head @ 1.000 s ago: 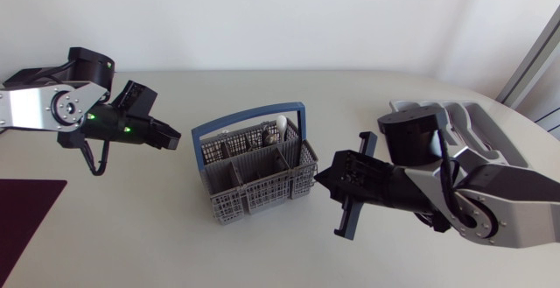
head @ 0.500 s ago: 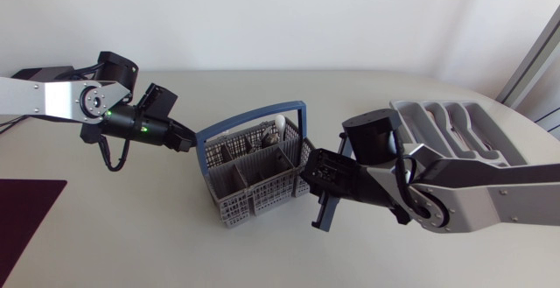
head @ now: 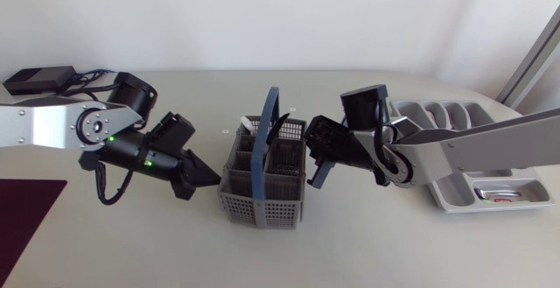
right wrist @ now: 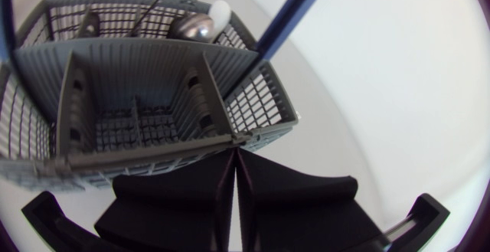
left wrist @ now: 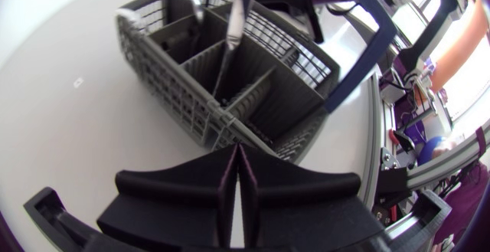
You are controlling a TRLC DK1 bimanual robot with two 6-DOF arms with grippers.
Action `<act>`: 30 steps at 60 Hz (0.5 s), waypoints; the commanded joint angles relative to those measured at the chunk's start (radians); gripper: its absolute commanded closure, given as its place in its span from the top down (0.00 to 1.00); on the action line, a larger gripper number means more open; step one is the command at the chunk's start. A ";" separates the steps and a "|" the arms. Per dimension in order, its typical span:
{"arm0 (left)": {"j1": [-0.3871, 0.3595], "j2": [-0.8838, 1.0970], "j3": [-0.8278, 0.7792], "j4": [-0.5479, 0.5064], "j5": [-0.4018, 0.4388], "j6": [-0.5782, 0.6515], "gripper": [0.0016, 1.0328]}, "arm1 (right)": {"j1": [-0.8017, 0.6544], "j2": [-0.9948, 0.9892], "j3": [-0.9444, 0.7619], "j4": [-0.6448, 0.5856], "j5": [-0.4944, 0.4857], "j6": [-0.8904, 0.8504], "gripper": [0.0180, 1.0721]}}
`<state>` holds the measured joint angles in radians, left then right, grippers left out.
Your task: Sort the cutlery from the basket into the organizer compartments.
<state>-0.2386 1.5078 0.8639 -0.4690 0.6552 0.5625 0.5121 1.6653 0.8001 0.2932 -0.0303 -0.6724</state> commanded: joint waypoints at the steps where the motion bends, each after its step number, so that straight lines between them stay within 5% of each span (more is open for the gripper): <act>1: -0.076 -0.023 -0.043 -0.016 0.032 0.027 0.03 | 0.002 0.051 0.070 0.026 -0.010 0.027 0.05; 10: -0.125 -0.054 -0.048 -0.026 0.006 0.020 0.03 | -0.017 0.067 0.102 0.024 -0.005 0.033 0.05; 30: 0.081 -0.089 0.026 -0.036 0.011 0.031 0.03 | -0.053 -0.260 -0.121 -0.045 -0.029 0.030 0.05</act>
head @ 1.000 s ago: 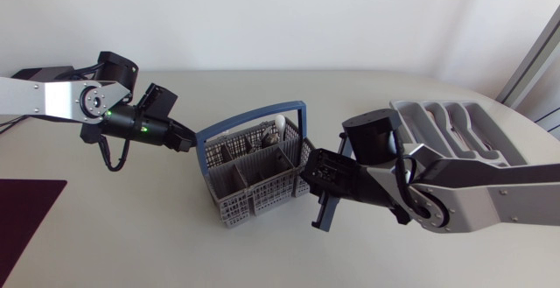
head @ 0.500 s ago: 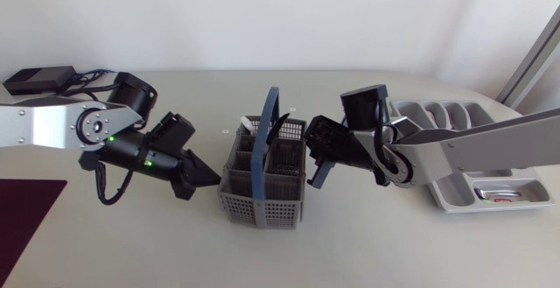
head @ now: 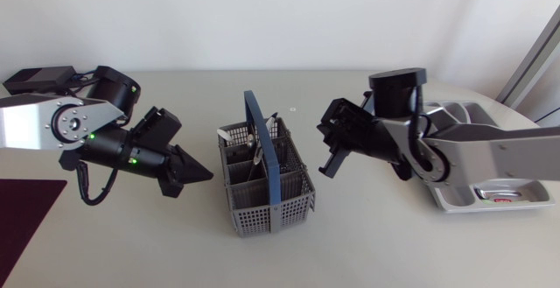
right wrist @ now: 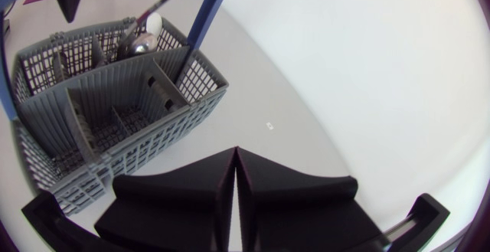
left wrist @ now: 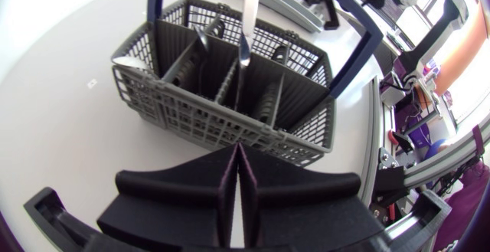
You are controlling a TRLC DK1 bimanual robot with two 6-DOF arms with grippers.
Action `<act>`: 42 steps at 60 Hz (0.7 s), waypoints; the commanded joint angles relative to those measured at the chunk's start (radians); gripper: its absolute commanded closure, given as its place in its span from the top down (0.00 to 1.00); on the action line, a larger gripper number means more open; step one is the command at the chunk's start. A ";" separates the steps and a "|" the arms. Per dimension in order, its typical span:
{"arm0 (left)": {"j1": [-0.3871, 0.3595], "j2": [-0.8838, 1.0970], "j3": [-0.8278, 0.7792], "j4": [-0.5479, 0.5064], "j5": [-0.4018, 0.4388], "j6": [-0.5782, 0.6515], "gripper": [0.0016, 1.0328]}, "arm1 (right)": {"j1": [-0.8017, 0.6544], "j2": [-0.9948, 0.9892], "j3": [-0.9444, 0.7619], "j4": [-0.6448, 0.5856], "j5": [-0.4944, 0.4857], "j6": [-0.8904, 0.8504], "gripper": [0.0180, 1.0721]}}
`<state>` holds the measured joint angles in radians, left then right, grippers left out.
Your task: Sort the cutlery from the basket into the organizer compartments.
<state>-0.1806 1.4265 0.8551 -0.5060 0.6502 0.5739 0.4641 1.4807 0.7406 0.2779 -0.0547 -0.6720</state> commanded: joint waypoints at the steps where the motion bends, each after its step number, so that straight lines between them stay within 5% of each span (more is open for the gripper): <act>1: 0.023 -0.006 0.036 0.001 0.016 0.018 0.03 | -0.005 -0.092 -0.069 -0.039 -0.005 0.029 0.05; 16: 0.015 -0.014 0.048 0.003 0.017 -0.003 0.07 | -0.005 -0.226 -0.055 -0.220 -0.119 0.104 0.07; 23: 0.003 -0.041 0.035 0.003 0.017 -0.005 0.10 | -0.030 -0.229 -0.018 -0.283 -0.234 0.150 0.26; 42: -0.033 -0.084 0.012 0.009 0.014 0.001 0.13 | -0.064 -0.082 0.126 -0.347 -0.438 0.244 0.40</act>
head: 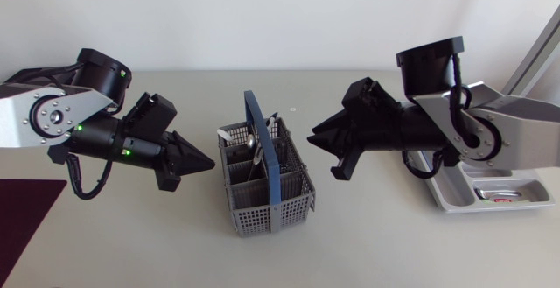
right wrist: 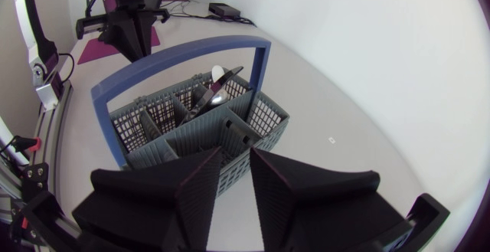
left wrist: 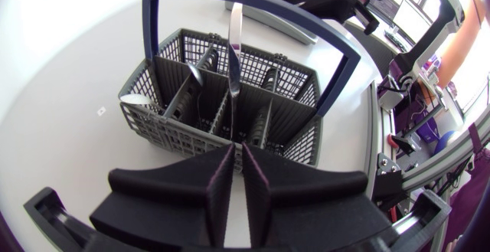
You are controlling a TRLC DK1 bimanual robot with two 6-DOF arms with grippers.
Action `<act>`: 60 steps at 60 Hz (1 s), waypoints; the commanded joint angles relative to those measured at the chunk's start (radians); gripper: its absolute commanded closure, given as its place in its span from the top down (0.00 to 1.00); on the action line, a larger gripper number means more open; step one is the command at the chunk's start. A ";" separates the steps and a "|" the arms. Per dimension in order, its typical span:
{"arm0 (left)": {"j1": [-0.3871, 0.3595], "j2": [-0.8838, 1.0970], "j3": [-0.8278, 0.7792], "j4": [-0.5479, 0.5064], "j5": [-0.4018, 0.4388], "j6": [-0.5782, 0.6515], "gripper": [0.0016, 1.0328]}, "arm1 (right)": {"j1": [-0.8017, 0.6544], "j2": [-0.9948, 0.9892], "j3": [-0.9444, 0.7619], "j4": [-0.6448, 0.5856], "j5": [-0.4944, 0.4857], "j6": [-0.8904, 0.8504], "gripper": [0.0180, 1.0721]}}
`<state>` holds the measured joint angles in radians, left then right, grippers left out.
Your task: Sort the cutlery from the basket into the organizer compartments.
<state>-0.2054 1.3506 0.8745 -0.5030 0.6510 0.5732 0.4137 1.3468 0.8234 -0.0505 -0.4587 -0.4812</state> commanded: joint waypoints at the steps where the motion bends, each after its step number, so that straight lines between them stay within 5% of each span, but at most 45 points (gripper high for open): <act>1: -0.008 -0.008 -0.008 0.007 0.013 0.002 0.13 | -0.016 0.060 0.049 -0.018 -0.040 0.058 0.40; 32: -0.058 -0.008 0.006 0.064 -0.028 -0.001 0.13 | -0.084 0.338 0.280 -0.170 -0.377 0.125 0.50; 60: -0.101 -0.010 0.027 0.070 -0.077 -0.009 0.13 | 0.002 0.428 0.335 -0.186 -0.410 0.039 0.50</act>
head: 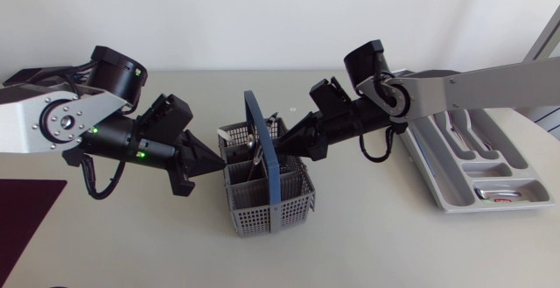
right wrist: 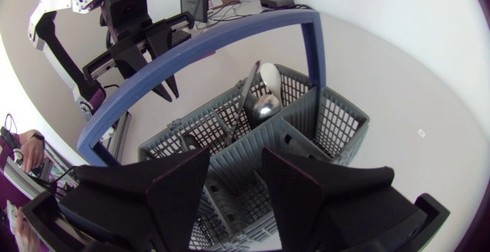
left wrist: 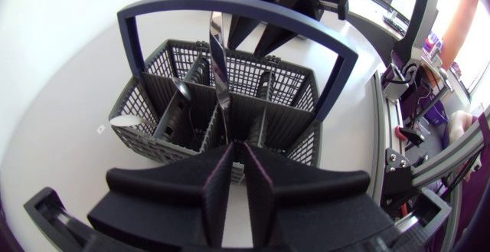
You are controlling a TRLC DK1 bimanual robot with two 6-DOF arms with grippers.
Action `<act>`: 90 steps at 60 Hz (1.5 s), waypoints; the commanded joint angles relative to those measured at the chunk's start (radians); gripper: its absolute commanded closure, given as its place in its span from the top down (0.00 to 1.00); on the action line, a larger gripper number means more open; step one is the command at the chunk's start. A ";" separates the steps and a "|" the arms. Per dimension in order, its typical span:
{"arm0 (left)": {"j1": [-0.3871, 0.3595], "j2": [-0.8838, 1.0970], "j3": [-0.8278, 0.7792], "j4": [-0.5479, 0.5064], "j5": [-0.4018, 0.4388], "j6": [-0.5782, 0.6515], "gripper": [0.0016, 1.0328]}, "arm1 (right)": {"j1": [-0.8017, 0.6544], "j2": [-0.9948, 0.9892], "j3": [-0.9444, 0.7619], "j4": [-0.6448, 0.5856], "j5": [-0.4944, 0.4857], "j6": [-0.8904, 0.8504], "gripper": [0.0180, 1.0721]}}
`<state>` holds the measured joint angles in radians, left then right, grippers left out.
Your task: Sort the cutlery from the basket into the organizer compartments.
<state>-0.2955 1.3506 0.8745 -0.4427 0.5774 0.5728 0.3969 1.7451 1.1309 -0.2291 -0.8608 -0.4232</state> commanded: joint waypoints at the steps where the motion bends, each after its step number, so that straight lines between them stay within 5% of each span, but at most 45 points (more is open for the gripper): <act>1: -0.011 -0.010 0.029 0.010 -0.004 -0.010 0.13 | 0.023 0.033 0.029 -0.006 -0.006 -0.019 0.50; 40: -0.001 -0.068 0.003 0.010 -0.011 -0.013 0.13 | 0.112 0.119 0.073 0.071 0.060 -0.022 0.43; 67: 0.006 -0.073 -0.014 0.018 -0.014 -0.008 0.13 | 0.137 0.113 0.036 0.137 0.097 -0.008 0.10; 90: -0.004 -0.076 -0.014 0.021 -0.024 -0.016 0.13 | 0.118 0.103 0.013 0.137 0.082 0.003 0.05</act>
<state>-0.2970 1.2926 0.8761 -0.4278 0.5594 0.5694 0.5282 1.8442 1.1835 -0.1001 -0.7918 -0.4255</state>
